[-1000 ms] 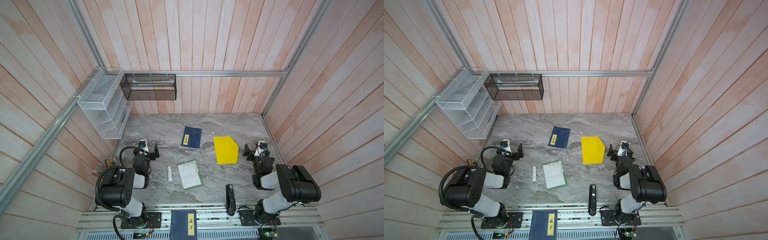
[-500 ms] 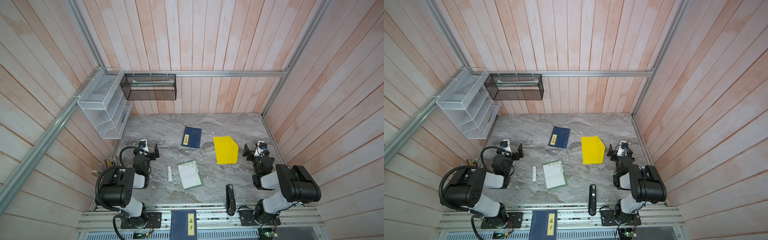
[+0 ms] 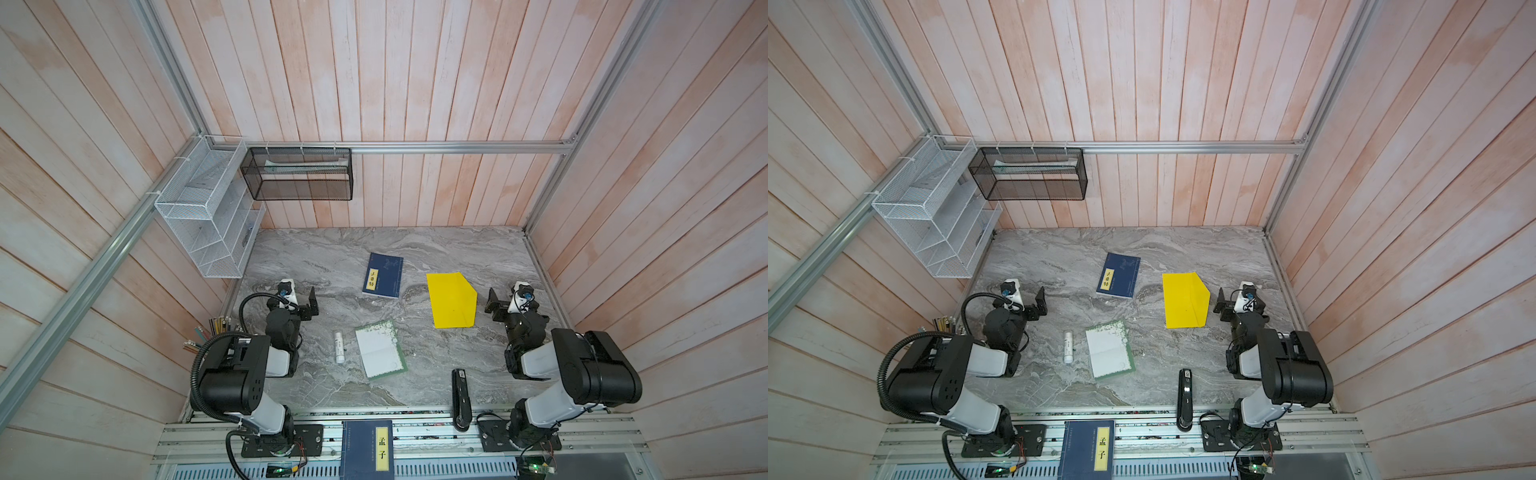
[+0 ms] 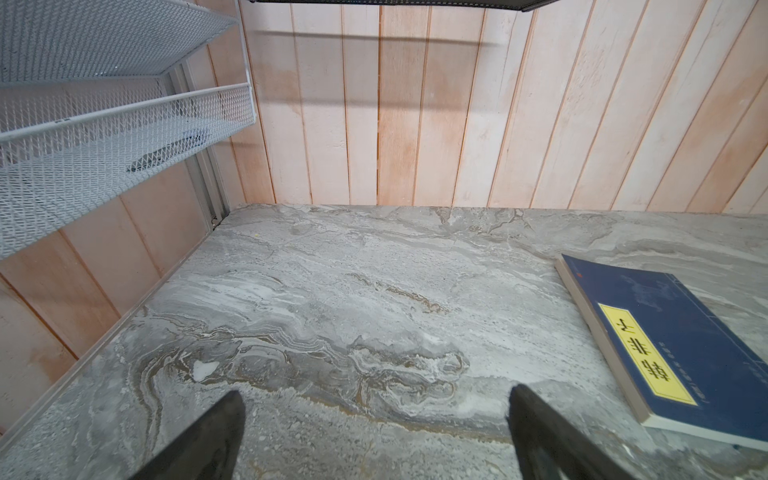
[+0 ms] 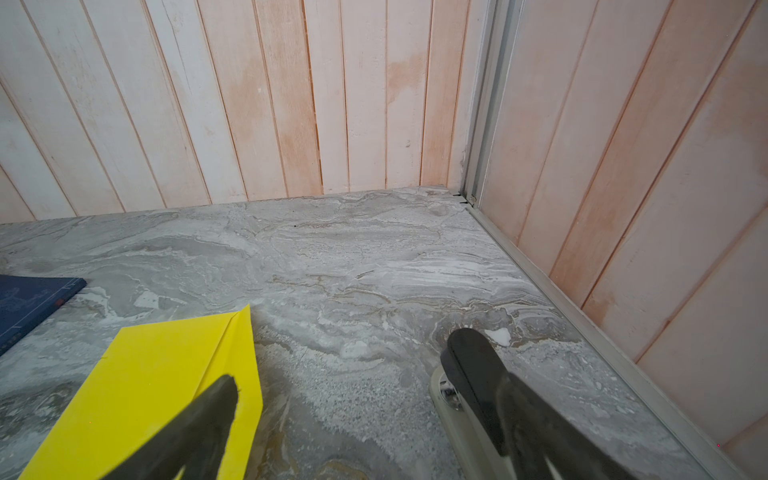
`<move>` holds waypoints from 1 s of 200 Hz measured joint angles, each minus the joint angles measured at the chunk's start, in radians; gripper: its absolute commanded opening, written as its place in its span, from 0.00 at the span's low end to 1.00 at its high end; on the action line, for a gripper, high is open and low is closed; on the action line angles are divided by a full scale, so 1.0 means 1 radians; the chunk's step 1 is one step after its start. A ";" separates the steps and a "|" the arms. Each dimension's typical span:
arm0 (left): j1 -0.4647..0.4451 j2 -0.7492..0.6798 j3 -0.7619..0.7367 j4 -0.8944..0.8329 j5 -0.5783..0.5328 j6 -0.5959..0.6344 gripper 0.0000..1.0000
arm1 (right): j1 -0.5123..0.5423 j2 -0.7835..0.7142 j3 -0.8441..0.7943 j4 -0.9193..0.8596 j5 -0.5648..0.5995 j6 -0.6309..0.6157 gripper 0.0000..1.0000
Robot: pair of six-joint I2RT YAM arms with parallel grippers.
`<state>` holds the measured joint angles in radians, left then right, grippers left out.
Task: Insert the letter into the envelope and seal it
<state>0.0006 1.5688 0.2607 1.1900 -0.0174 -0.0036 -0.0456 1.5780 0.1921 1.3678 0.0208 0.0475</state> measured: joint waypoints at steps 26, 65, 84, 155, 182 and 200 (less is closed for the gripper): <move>0.026 0.000 0.001 -0.010 0.023 -0.006 1.00 | -0.001 0.000 0.002 -0.001 -0.009 0.000 0.98; 0.034 0.000 0.001 -0.016 0.043 -0.009 1.00 | -0.002 -0.001 0.004 -0.003 -0.020 0.000 0.94; 0.034 -0.054 0.002 -0.077 0.039 -0.015 0.99 | -0.002 -0.045 0.018 -0.079 -0.022 0.000 0.90; 0.002 -0.549 0.248 -0.632 -0.040 -0.097 0.84 | 0.044 -0.422 0.284 -0.619 0.106 0.098 0.80; -0.018 -0.653 0.369 -0.891 -0.064 -0.170 0.84 | 0.085 -0.498 0.426 -0.899 0.114 0.225 0.78; -0.017 -0.678 0.454 -1.057 -0.061 -0.212 0.84 | 0.124 -0.539 0.481 -1.040 0.090 0.310 0.77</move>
<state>-0.0166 0.8909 0.7147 0.1333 -0.0784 -0.2153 0.0780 1.0393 0.6731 0.3283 0.1108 0.3576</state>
